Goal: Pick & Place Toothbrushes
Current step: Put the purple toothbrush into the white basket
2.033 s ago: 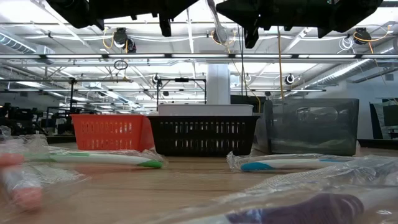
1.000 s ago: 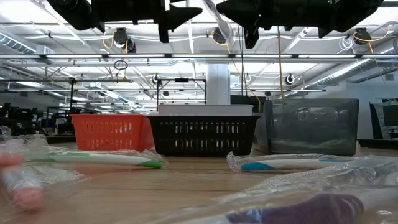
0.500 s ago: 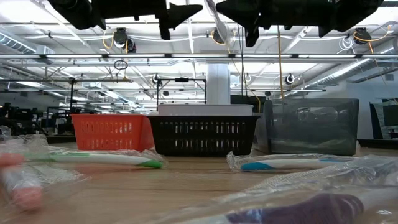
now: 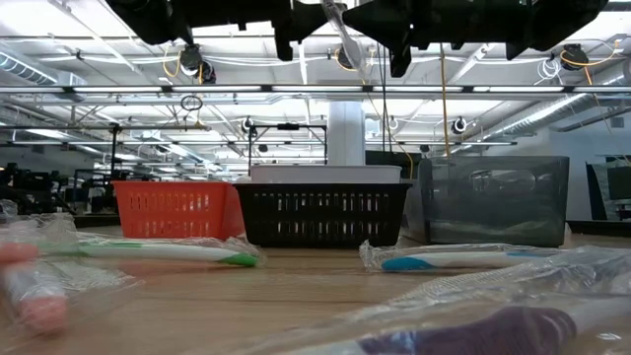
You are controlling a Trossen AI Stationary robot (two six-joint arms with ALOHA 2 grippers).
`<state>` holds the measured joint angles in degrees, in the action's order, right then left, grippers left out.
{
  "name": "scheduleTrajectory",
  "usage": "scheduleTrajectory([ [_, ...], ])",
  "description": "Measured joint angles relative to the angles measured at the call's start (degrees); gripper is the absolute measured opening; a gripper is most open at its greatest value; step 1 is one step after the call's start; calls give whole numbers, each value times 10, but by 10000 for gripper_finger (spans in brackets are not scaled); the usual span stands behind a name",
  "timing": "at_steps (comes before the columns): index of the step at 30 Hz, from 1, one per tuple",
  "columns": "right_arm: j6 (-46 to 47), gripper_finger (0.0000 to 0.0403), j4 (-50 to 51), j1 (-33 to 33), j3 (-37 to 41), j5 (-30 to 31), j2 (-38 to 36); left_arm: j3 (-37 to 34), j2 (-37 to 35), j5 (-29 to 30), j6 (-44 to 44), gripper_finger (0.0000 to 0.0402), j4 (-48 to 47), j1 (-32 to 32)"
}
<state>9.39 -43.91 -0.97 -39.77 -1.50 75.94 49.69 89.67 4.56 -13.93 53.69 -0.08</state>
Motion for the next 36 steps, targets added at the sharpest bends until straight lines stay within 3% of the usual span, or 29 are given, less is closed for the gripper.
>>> scheduleTrajectory([
  [10, 0, 0, 0, 0, 0, 0, 0, 0, 0, 0, -12, 225, -3, 0],
  [25, 0, 0, 0, 0, 0, 0, 0, -1, 0, -16, 28, 18, -3, 0],
  [36, -48, 0, 6, 1, 0, 0, -3, -1, -10, -27, 53, 9, -38, 9],
])
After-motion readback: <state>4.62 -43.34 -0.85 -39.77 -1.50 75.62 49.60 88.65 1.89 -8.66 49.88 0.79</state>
